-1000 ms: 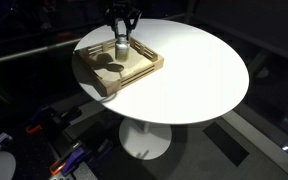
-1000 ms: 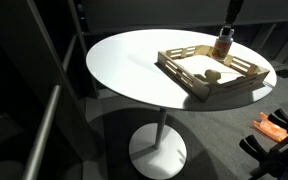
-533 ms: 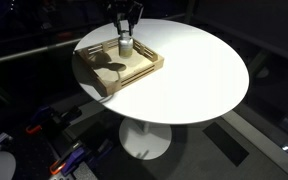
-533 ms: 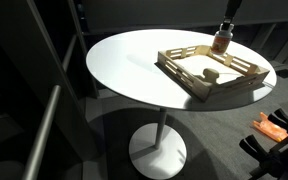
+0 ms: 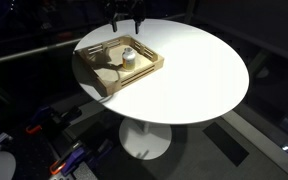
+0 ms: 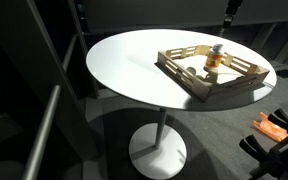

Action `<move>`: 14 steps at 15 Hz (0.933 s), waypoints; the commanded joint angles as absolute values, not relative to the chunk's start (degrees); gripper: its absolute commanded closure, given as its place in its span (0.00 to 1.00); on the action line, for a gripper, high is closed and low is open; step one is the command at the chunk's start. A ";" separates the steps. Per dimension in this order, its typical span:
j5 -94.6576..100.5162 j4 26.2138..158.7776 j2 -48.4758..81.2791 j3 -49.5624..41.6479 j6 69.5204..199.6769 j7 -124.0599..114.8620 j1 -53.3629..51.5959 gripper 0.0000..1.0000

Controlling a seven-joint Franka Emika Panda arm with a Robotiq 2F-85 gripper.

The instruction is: Remove the lid from the bottle

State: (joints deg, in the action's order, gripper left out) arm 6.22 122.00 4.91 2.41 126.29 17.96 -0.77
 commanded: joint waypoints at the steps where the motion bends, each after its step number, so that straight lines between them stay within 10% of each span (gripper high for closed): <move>1: 7.59 121.73 4.82 2.17 126.25 16.43 -1.04 0.00; 14: 4.18 121.67 4.12 2.31 124.07 19.37 -0.63 0.00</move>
State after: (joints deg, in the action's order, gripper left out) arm 5.95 122.01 4.93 2.41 125.71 18.04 -0.77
